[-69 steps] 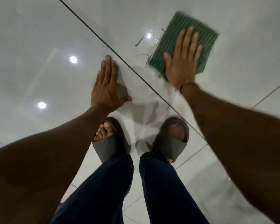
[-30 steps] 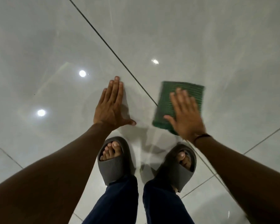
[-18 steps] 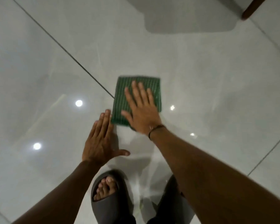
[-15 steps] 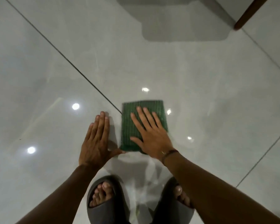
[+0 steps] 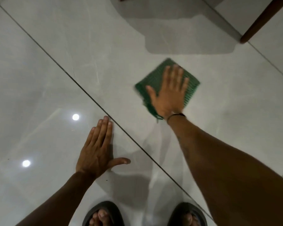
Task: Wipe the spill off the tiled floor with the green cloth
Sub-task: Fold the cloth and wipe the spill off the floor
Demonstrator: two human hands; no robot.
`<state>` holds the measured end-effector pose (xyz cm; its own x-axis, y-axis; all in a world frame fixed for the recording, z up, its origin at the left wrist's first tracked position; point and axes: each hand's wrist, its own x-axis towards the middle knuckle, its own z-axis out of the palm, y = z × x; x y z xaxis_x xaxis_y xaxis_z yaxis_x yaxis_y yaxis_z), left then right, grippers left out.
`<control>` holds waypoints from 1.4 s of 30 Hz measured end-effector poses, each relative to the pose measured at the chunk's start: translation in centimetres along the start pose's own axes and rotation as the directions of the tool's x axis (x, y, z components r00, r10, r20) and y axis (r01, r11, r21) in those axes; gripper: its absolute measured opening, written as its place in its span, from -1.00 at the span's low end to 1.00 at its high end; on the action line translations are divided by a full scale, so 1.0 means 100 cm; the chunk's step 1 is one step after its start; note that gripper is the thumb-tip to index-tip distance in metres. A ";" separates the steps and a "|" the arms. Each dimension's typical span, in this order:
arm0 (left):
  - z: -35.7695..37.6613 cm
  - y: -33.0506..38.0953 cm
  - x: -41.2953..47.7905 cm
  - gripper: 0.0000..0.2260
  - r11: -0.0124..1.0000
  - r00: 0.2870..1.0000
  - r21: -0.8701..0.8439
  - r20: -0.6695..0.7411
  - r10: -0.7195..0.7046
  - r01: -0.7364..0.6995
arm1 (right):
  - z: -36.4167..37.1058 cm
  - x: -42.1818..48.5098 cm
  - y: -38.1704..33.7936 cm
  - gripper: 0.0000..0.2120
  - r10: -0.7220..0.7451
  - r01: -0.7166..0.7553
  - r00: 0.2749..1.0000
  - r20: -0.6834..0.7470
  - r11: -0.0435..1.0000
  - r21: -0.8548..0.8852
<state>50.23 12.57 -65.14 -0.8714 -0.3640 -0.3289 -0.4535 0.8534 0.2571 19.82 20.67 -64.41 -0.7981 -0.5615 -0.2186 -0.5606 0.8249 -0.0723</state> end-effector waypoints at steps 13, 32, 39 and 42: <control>-0.001 -0.020 -0.002 0.33 1.000 1.000 -0.002 -0.017 -0.023 0.023 | 0.020 -0.106 0.099 -0.10 -0.158 0.162 0.985 0.072 0.986 -0.049; -0.013 -0.030 -0.030 0.34 0.999 0.996 0.031 0.076 -0.042 0.040 | 0.026 -0.191 0.114 -0.10 -0.189 0.198 0.973 0.129 0.978 -0.059; -0.008 -0.035 -0.053 0.31 0.978 0.977 0.013 0.029 -0.210 0.209 | 0.012 -0.040 -0.030 -0.08 0.113 -0.112 0.994 -0.010 0.991 0.078; -0.022 -0.043 -0.071 0.32 0.954 0.954 0.034 0.036 -0.299 0.297 | 0.018 -0.078 -0.107 -0.07 -0.294 0.292 0.956 0.009 0.951 0.103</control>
<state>57.99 10.70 -61.89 -0.6890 -0.5885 -0.4230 -0.6854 0.7188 0.1164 32.45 16.33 -63.71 -0.5956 -0.7789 -0.1962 -0.7434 0.6270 -0.2328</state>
